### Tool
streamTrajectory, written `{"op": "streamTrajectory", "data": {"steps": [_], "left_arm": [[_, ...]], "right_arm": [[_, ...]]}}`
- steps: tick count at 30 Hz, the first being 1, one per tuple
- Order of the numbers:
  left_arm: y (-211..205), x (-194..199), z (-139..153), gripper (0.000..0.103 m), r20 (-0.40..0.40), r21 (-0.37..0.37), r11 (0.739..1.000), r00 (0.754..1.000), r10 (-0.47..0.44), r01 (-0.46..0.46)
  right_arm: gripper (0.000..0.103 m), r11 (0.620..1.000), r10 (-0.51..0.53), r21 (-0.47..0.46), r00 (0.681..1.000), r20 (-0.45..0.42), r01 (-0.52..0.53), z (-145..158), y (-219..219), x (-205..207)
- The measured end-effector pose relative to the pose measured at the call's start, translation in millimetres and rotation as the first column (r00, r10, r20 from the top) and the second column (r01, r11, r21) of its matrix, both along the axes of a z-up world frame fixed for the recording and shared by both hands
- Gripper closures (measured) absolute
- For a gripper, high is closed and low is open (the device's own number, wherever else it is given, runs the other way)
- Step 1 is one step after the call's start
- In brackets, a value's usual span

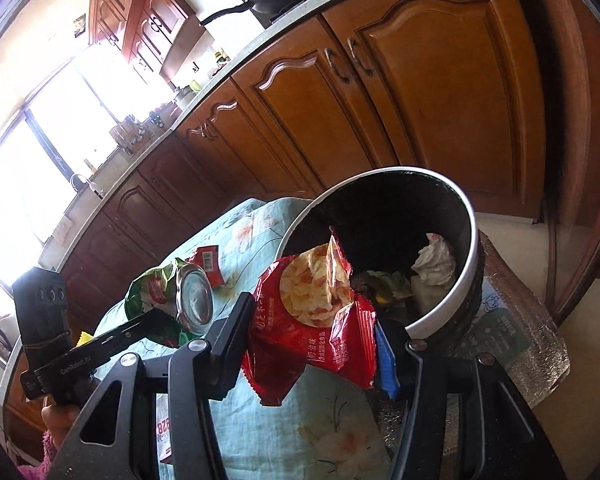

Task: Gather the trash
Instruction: 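Carry the green can and chip bag over the bin and open both tools, then move both open tools back over the table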

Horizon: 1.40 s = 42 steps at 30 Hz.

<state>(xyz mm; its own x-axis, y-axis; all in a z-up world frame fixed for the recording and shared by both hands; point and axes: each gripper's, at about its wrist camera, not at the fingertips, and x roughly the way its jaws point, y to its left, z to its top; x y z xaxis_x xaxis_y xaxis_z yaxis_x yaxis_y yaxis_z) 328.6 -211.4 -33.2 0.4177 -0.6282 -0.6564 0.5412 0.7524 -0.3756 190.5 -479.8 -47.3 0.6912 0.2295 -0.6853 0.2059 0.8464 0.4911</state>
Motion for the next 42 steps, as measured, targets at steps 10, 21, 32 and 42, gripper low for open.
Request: {"op": "streamTrajectory", "data": {"steps": [10,21,32,42], "left_arm": [[-56.5,25.4,0.6,0.07,-0.004,0.05,0.998,0.999,-0.04,0.04],[-112.2,49.6,-11.5,0.07,-0.009,0.142,0.989,0.999,-0.048,0.049],[-137.0,64.6,-21.6,0.069,-0.041,0.156,0.987,0.998,-0.041,0.047],[-127.6,53.2,-12.6,0.033,-0.022,0.157,0.986,0.998,-0.051,0.054]], "right_arm": [[0.048,0.999,-0.031,-0.028,0.999,-0.016,0.031,-3.0,-28.0,14.9],[0.048,0.999,-0.036,-0.041,0.998,-0.048,0.034,-12.3,-43.8,32.6],[0.047,0.997,-0.033,-0.065,0.997,-0.072,0.028,-16.2,-47.6,48.2],[0.03,0.998,-0.058,-0.006,0.995,-0.08,0.057,-22.3,-56.9,47.3]]}}
